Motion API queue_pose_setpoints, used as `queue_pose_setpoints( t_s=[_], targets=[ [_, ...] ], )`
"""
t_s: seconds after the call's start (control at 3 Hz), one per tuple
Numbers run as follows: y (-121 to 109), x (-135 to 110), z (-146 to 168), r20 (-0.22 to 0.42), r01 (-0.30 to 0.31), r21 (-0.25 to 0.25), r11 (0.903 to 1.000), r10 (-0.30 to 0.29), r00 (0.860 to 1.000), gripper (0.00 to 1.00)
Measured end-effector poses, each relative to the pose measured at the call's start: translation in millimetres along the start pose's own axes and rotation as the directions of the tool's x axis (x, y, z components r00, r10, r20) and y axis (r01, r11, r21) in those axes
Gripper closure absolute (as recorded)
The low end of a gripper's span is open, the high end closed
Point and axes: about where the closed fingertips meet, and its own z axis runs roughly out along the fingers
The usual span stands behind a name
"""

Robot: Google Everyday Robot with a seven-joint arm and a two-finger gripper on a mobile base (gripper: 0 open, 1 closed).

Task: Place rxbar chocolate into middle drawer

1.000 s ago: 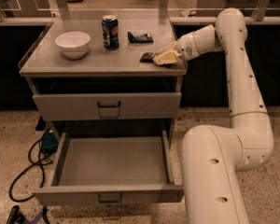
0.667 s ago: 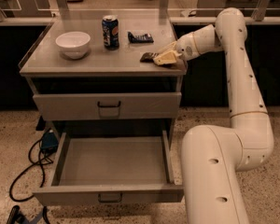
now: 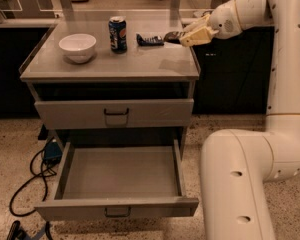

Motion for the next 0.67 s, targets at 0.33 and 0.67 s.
queue_pose_setpoints(
  t_s=[0.33,0.67],
  targets=[
    [14,13,25,-0.019,-0.114,-0.038,0.9928,0.113,0.993,1.00],
    [5,11,59,0.032,-0.184,-0.010,0.9830,0.184,0.982,1.00]
  ],
)
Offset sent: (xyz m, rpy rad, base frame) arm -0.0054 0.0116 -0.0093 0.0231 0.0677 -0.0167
